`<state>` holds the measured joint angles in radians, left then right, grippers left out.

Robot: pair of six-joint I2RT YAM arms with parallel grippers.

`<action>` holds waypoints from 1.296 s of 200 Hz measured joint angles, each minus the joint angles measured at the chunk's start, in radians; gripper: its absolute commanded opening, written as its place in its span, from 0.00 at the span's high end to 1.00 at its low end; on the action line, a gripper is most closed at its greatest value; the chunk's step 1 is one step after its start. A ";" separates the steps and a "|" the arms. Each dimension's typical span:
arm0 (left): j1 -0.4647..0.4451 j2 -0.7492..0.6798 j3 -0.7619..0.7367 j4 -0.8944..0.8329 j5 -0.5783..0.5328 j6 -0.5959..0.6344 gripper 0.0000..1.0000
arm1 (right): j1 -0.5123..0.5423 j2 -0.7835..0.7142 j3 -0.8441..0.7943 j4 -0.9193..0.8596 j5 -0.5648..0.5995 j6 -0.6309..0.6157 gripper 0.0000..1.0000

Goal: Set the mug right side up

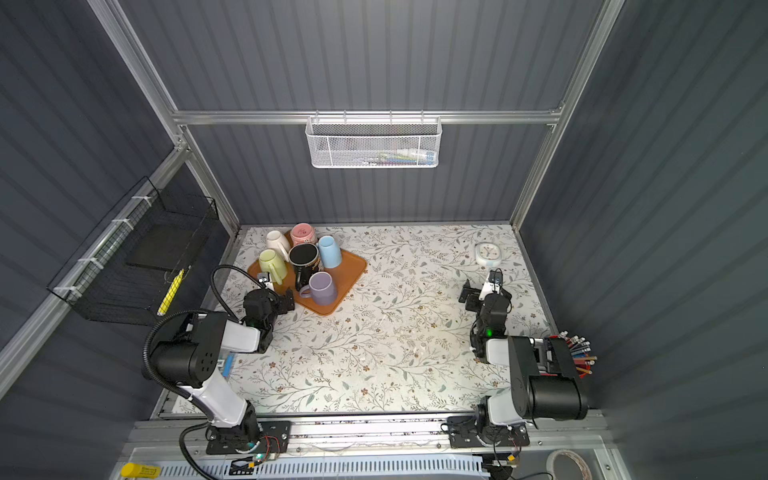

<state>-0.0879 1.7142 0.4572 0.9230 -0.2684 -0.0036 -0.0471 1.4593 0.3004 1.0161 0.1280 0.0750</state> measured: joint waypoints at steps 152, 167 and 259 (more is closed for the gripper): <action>0.004 0.000 0.000 -0.007 0.007 0.000 0.00 | 0.000 0.000 0.000 0.000 0.000 0.000 0.01; 0.004 0.000 0.000 -0.007 0.007 0.000 0.00 | 0.000 0.000 0.000 0.000 0.000 0.000 0.01; 0.004 -0.058 0.019 -0.121 -0.064 -0.026 0.00 | 0.054 -0.125 0.001 -0.108 0.056 -0.023 0.01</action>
<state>-0.0841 1.6558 0.4759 0.8017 -0.3325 -0.0296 0.0071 1.3342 0.3012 0.9081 0.1841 0.0525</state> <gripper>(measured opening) 0.998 0.991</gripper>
